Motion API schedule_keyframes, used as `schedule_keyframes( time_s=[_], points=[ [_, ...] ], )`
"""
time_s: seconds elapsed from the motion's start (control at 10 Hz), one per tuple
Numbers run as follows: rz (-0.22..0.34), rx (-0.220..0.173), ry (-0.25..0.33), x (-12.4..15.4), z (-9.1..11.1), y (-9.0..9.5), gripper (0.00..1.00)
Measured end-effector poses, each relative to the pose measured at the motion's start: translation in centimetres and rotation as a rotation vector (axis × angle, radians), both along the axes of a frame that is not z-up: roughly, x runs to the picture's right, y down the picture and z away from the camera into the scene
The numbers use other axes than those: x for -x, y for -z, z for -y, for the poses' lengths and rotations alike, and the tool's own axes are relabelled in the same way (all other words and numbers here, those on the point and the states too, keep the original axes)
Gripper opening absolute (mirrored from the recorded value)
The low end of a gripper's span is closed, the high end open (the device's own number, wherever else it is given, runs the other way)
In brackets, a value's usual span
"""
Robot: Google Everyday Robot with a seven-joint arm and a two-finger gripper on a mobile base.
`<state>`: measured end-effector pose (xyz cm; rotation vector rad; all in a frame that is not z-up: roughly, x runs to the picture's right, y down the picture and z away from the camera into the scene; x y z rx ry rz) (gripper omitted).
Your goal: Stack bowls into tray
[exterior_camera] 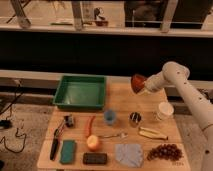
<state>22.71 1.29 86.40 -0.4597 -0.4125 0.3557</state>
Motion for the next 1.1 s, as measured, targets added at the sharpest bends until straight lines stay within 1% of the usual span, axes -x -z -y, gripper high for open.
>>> schedule_keyframes(
  time_s=[0.4,0.6,0.8,0.9,1.0,1.1],
  points=[
    [0.0,0.0,0.0,0.0,0.0,0.0,0.08],
    [0.01,0.005,0.005,0.3,-0.2,-0.1,0.08],
    [0.031,0.008,0.023,2.0,-0.3,-0.3,0.08],
    [0.034,0.004,0.029,2.4,-0.2,-0.3,0.08],
    [0.044,-0.008,0.045,3.2,-0.1,0.1,0.08],
    [0.059,-0.027,0.069,4.6,0.6,0.9,0.08]
  ],
)
